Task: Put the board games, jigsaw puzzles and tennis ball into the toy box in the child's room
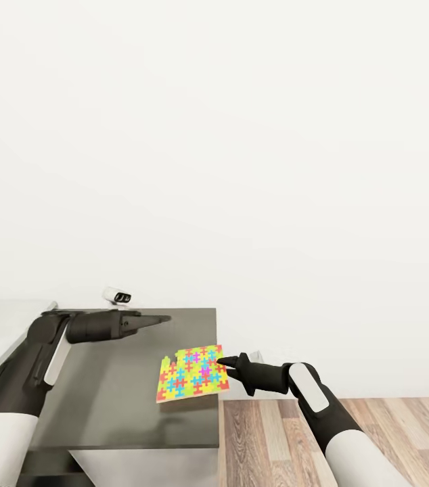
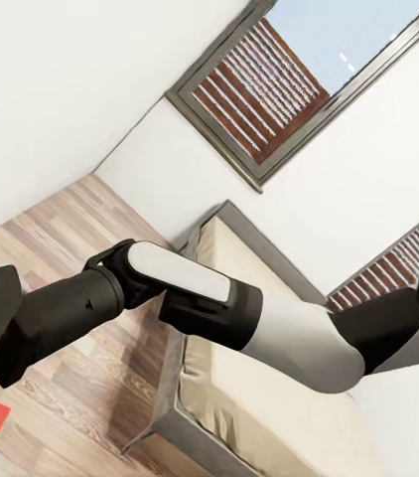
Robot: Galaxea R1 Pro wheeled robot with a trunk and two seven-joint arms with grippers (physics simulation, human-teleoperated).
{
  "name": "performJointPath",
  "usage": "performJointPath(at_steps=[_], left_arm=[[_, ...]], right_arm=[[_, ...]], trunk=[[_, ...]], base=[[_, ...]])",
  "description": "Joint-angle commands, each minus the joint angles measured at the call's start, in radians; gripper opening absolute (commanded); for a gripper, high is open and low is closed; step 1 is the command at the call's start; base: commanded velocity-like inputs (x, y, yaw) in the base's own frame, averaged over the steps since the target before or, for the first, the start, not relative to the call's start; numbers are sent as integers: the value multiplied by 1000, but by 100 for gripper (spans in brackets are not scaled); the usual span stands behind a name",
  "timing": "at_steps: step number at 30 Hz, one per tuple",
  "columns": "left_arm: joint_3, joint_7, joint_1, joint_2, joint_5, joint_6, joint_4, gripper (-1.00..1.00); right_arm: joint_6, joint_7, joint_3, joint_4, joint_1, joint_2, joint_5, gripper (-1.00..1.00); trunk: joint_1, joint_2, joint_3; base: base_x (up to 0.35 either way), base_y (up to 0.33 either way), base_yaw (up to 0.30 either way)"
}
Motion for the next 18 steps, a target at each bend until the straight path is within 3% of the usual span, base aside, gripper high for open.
performJointPath(at_steps=[1,18], left_arm=[[3,-4,-1,0,0,11,0,100],[12,-4,-1,8,-4,13,0,100]], right_arm=[[2,9,0,0,0,0,15,-100],[2,21,-1,-1,2,-8,13,-100]], trunk=[[-4,7,2],[-69,126,55]], base=[[0,0,0],[0,0,0]])
